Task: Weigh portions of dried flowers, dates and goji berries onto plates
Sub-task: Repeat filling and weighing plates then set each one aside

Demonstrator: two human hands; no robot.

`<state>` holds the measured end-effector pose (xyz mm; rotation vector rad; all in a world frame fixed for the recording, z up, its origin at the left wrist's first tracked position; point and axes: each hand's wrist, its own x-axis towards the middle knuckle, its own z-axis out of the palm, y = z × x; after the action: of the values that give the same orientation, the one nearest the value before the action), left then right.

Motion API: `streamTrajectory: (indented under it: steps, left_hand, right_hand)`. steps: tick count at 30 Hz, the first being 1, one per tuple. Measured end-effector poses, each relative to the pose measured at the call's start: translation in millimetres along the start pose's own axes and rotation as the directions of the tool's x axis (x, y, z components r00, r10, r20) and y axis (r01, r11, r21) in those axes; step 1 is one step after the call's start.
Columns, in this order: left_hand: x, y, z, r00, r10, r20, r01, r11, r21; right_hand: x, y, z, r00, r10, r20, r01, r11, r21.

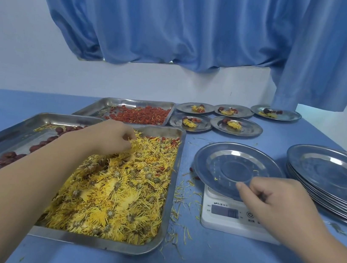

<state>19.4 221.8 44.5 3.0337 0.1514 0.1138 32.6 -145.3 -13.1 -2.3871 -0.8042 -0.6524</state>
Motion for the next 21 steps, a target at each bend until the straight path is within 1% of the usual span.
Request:
streamTrajectory:
  steps: [2,6,11,13,15,17,18,19,21]
  left_hand:
    - [-2.3,-1.0,-0.3,0.999,-0.036,-0.034,0.033,0.996,-0.086]
    - [-7.5,3.1,3.1,0.997,-0.036,-0.07,0.02,0.978,-0.21]
    - [-8.4,15.5,-0.5,0.983,-0.077,-0.168,0.007,0.925,-0.379]
    - [-8.0,22.0,-5.2,0.977,-0.109,-0.185,0.009,0.881,-0.473]
    - [-6.0,26.8,-8.3,0.978,-0.165,-0.124,0.053,0.782,-0.621]
    - [-5.3,30.6,-9.3,0.982,-0.191,0.012,0.137,0.66,-0.739]
    - [-5.1,32.0,-8.6,0.98,-0.186,0.071,0.173,0.616,-0.768]
    - [-4.8,32.7,-7.4,0.979,-0.179,0.101,0.192,0.612,-0.767]
    - [-5.2,35.3,-6.0,0.978,-0.184,0.098,0.196,0.66,-0.725]
  right_hand:
    - [-0.4,-0.1,0.3,1.0,-0.002,-0.001,0.002,1.0,0.005]
    - [-0.8,-0.8,0.4,1.0,0.0,-0.004,0.0,1.0,0.015]
    - [0.8,1.0,-2.3,1.0,0.017,-0.017,-0.017,0.999,0.033]
    - [1.7,2.1,-3.8,0.999,0.021,-0.027,-0.02,0.999,0.032]
    - [1.8,2.9,-4.7,0.999,0.016,-0.033,-0.015,0.999,0.028]
    - [1.3,3.1,-4.6,0.999,0.012,-0.031,-0.011,0.999,0.03]
    - [1.0,3.0,-4.5,1.0,0.013,-0.028,-0.012,0.999,0.033]
    - [0.7,2.8,-4.3,1.0,0.017,-0.026,-0.016,0.999,0.038]
    - [0.6,2.5,-4.6,0.999,0.023,-0.023,-0.022,0.999,0.045]
